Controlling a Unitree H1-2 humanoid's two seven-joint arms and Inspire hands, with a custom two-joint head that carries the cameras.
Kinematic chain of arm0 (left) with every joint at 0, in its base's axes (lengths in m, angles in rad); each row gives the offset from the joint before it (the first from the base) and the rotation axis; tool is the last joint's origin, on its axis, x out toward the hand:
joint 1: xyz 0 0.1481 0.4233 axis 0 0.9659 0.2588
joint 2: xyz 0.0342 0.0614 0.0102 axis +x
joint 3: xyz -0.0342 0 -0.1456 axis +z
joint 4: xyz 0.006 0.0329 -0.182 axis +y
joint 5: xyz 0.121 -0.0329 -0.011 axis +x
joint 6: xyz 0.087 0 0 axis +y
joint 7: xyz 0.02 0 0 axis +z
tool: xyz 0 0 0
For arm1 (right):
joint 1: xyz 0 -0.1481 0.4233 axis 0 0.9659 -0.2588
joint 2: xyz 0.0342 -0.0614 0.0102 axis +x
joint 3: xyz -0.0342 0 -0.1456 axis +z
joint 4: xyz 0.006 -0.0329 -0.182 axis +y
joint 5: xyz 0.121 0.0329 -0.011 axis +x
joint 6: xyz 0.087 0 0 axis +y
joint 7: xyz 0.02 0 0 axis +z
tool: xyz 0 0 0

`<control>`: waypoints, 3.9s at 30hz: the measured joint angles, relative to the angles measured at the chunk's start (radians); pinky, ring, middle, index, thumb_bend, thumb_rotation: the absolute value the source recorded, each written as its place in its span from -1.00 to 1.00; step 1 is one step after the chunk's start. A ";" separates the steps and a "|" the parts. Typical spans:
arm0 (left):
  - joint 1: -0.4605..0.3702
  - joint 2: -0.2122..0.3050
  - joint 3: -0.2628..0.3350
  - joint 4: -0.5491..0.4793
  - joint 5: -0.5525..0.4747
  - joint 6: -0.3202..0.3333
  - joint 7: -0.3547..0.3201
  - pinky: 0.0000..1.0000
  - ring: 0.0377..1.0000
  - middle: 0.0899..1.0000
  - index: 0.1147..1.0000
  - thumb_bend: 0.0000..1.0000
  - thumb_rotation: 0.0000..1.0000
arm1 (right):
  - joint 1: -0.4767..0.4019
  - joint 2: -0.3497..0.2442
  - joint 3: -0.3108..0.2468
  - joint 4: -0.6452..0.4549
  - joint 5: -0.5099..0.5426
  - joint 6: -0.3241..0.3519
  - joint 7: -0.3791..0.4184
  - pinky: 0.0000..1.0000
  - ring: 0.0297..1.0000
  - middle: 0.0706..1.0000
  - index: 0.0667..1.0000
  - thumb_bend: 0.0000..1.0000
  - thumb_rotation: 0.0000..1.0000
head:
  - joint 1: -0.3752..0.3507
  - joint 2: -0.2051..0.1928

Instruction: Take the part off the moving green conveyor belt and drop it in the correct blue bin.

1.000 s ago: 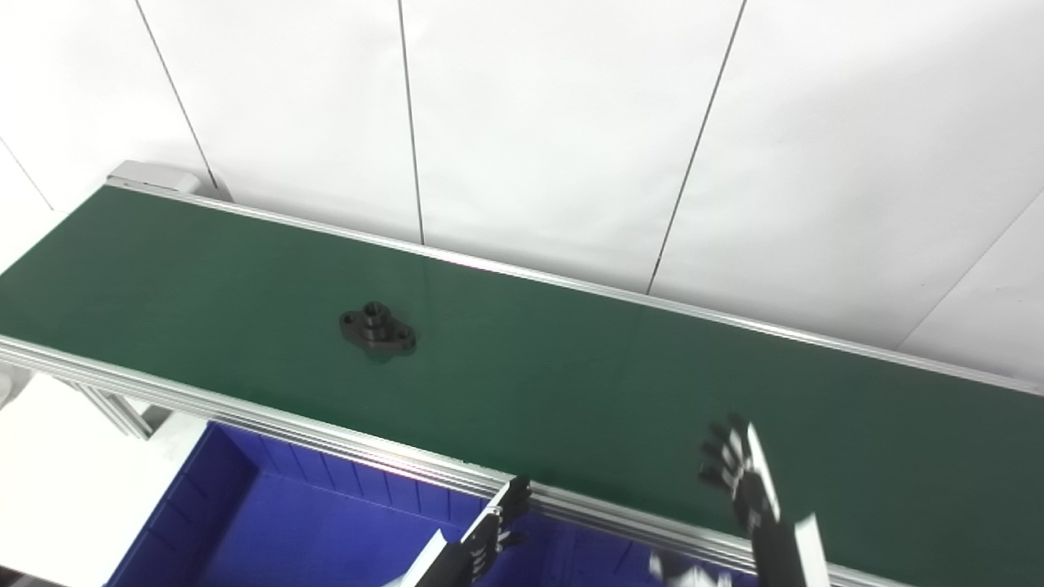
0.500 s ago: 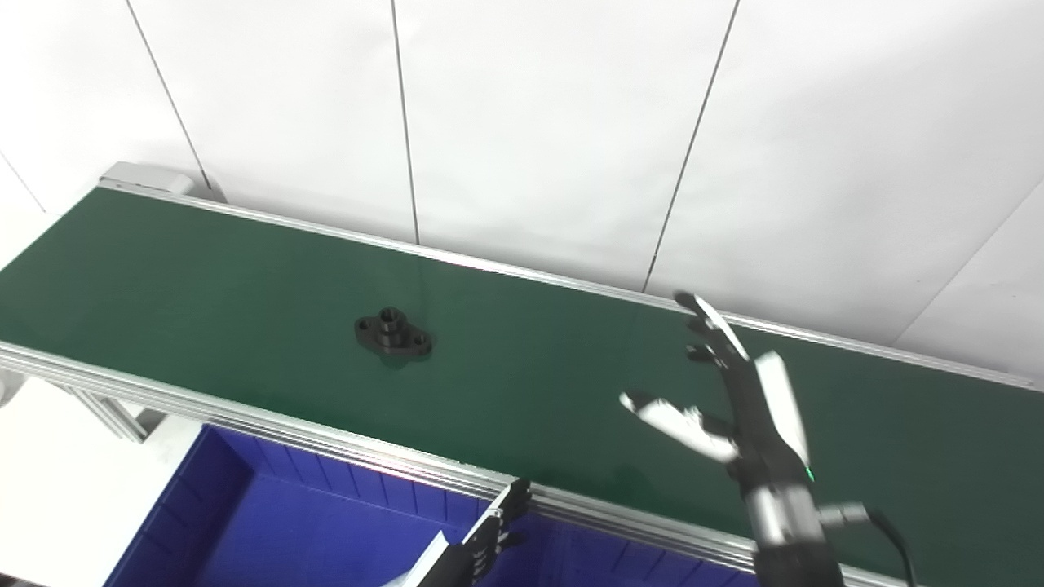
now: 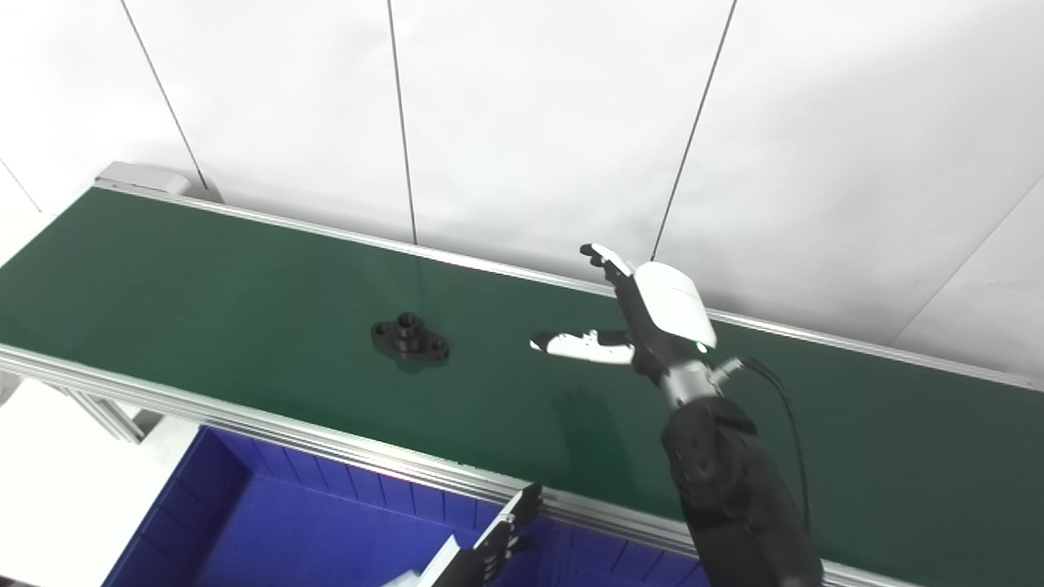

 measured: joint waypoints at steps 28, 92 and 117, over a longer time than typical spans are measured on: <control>0.070 -0.031 -0.055 -0.075 0.056 -0.001 0.043 0.82 1.00 1.00 1.00 0.89 0.79 | -0.289 0.101 0.256 0.524 -0.078 0.013 -0.136 0.18 0.37 0.47 0.60 1.00 0.44 | 0.048 0.051; 0.136 0.025 -0.083 -0.252 0.008 0.138 0.002 0.94 1.00 1.00 1.00 0.86 0.72 | -0.287 -0.013 0.456 0.467 -0.186 0.146 0.153 -0.82 -0.71 -0.56 -0.10 0.03 -0.77 | -0.029 0.140; 0.137 0.047 -0.076 -0.286 -0.057 0.202 -0.014 1.00 1.00 1.00 1.00 0.95 0.70 | -0.063 -0.197 0.307 -0.026 -0.250 0.212 0.351 -0.63 -0.50 -0.14 -0.10 0.06 -1.00 | -0.087 0.155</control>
